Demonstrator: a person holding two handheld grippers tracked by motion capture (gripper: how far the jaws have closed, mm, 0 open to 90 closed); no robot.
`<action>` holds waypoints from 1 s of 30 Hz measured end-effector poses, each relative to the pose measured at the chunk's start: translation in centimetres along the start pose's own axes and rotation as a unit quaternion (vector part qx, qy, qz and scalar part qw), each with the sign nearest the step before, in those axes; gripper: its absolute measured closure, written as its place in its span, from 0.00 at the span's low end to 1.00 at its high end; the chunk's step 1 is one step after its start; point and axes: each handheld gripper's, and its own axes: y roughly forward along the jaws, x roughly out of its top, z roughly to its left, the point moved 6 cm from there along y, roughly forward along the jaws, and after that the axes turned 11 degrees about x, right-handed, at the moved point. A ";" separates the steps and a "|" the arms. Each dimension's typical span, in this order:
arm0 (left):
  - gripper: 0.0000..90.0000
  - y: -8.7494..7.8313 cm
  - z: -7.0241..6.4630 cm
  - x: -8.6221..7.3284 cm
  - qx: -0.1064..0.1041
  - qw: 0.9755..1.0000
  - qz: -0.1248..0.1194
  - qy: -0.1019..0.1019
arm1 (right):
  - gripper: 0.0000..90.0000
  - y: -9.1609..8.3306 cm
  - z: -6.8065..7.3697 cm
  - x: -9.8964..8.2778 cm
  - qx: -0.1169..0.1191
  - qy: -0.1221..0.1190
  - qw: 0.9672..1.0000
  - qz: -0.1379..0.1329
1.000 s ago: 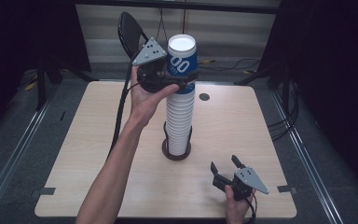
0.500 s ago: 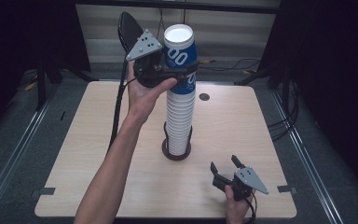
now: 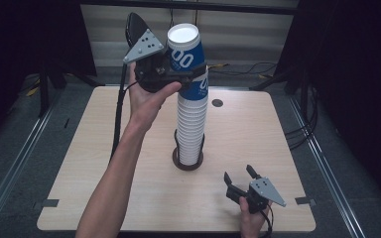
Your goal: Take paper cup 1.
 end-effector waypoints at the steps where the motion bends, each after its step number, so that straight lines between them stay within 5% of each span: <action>1: 0.23 -0.2 0.1 0.0 0.000 1.000 0.000 0.001 | 0.19 0.0 0.0 0.0 0.000 0.000 1.000 0.000; 19: 0.23 -4.6 3.1 -0.8 0.035 0.999 -0.016 -0.014 | 0.20 0.0 0.0 0.0 -0.001 -0.003 1.000 0.000; 30: 0.23 -5.9 3.7 -3.2 0.039 0.999 0.012 -0.014 | 0.20 0.0 0.1 0.0 -0.005 -0.004 1.000 -0.003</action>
